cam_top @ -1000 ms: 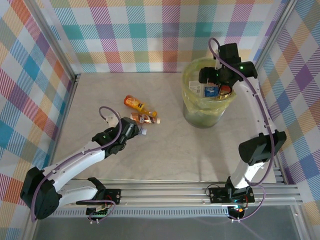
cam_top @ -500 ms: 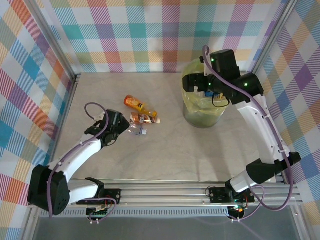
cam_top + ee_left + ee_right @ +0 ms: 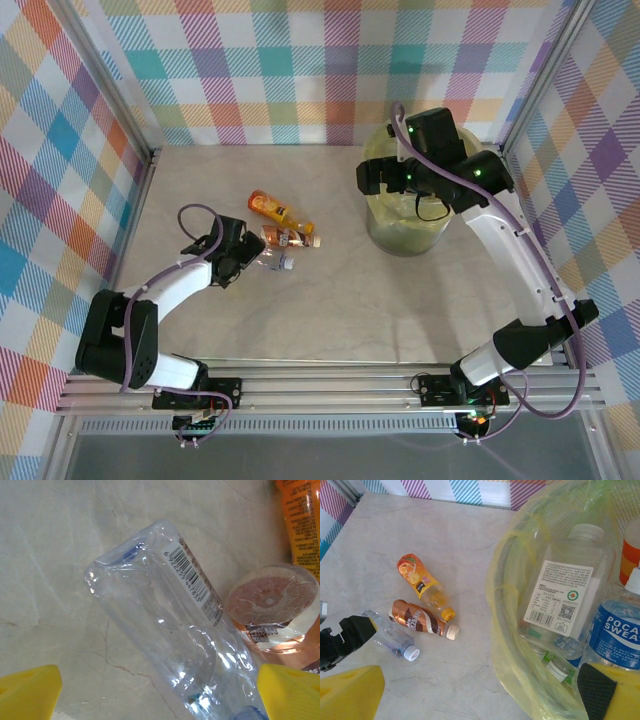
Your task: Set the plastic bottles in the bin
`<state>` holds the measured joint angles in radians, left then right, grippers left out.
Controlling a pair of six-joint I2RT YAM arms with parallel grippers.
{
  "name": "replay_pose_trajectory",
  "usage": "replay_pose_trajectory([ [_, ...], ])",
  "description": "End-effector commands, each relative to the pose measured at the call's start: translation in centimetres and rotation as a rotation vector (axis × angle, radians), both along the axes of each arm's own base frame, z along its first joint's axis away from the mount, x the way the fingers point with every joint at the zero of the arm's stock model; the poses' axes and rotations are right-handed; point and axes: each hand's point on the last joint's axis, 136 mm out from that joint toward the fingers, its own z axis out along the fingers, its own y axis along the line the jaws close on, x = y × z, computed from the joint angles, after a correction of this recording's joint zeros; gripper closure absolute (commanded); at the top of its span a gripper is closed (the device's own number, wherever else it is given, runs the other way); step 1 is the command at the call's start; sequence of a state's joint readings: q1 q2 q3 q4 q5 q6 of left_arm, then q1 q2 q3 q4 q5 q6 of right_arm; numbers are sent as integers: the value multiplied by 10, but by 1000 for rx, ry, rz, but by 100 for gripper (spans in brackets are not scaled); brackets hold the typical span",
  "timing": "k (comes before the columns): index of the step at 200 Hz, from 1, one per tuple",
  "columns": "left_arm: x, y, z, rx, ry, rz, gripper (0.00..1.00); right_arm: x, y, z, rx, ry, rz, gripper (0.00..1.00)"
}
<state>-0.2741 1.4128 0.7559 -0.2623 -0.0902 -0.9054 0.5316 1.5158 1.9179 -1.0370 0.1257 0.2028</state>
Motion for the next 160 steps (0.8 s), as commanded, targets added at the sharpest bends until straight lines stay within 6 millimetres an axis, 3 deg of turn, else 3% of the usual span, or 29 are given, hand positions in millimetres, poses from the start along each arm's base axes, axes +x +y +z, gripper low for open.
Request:
replay_pose_trajectory([
  [1,12,0,1,-35,-25,23,0,2,8,-3,24,10,8,0],
  [123,0,3,-32,-20,68,28,2,5,15,-13,11,28,16,0],
  [160,-5,4,-38,-23,84,31,8,6,16,-14,9,32,16,0],
])
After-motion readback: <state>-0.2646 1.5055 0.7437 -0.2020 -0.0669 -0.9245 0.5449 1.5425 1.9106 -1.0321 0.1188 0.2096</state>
